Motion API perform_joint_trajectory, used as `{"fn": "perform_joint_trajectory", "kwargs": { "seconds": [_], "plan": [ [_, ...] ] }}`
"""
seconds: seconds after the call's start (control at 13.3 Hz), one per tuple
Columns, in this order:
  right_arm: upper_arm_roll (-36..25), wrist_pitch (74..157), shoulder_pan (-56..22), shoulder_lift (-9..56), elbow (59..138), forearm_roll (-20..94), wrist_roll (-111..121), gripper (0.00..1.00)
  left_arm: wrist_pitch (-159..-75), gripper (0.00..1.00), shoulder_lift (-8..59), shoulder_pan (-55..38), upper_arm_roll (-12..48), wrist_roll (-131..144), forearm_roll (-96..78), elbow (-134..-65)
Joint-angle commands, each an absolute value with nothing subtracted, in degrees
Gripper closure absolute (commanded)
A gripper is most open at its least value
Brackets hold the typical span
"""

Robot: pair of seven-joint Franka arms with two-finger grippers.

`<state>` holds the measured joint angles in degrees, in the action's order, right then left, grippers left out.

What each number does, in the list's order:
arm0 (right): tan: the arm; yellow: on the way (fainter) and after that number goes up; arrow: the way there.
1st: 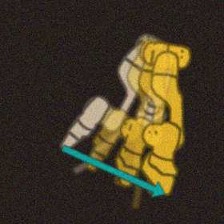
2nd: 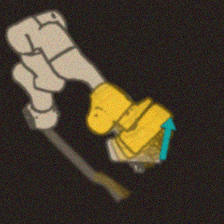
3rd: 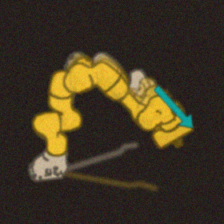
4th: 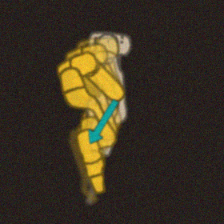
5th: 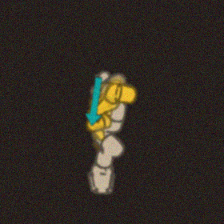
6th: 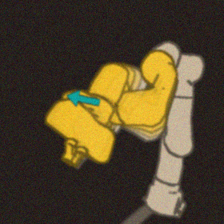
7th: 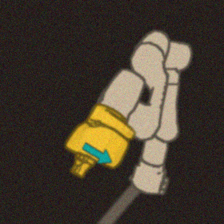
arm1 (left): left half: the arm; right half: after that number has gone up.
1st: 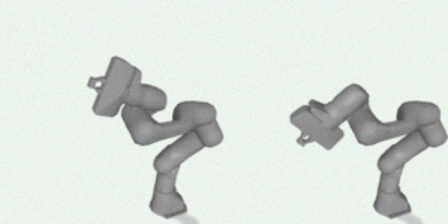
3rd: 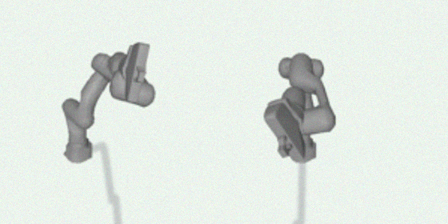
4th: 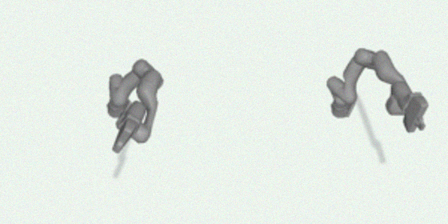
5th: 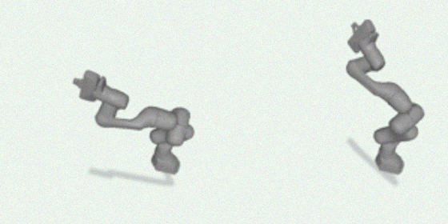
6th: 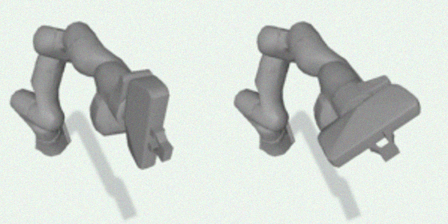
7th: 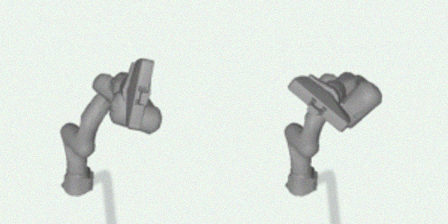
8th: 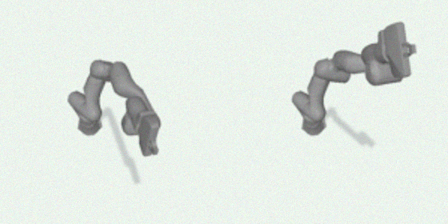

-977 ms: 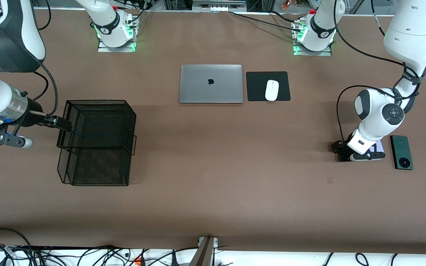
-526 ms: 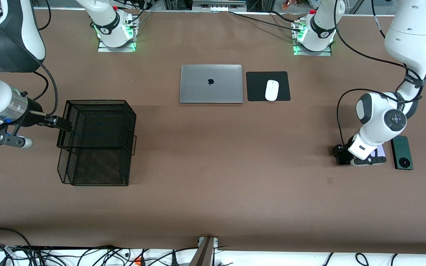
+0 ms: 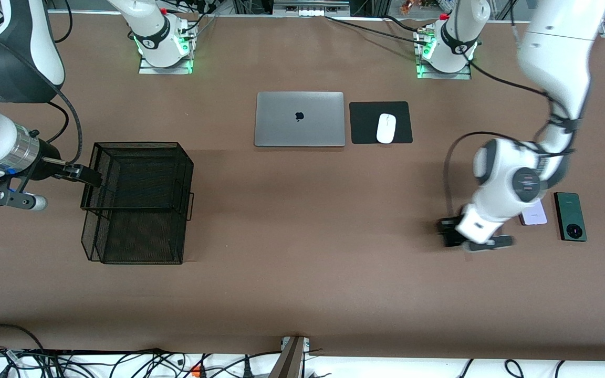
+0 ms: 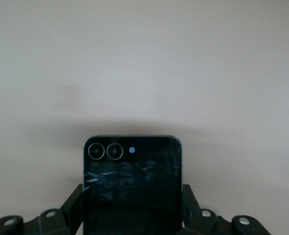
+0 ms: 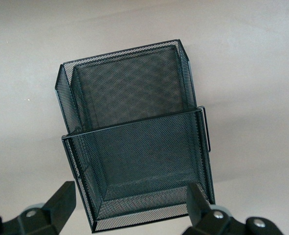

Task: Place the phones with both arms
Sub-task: 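Lift the black flip phone with the left gripper toward the laptop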

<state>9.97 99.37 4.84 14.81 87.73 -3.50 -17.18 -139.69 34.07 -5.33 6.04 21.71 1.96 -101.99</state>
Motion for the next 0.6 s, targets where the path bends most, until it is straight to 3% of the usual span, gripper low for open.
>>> {"fn": "perform_joint_trajectory", "kwargs": {
  "seconds": [0.0,0.15,0.53],
  "plan": [
    [10.63,99.32,5.54,13.62,88.95,-3.43,-17.84,0.0,-138.08,1.0,36.03,-14.73,4.92,29.94,0.53,-97.48],
    [10.63,99.32,5.54,13.62,88.95,-3.43,-17.75,0.0,-137.73,1.0,39.0,-23.25,4.66,39.24,0.96,-93.1],
    [10.63,99.32,5.54,13.62,88.95,-3.43,-17.84,0.0,-131.13,1.0,53.85,-40.84,0.37,53.86,1.14,-71.31]
  ]
}}
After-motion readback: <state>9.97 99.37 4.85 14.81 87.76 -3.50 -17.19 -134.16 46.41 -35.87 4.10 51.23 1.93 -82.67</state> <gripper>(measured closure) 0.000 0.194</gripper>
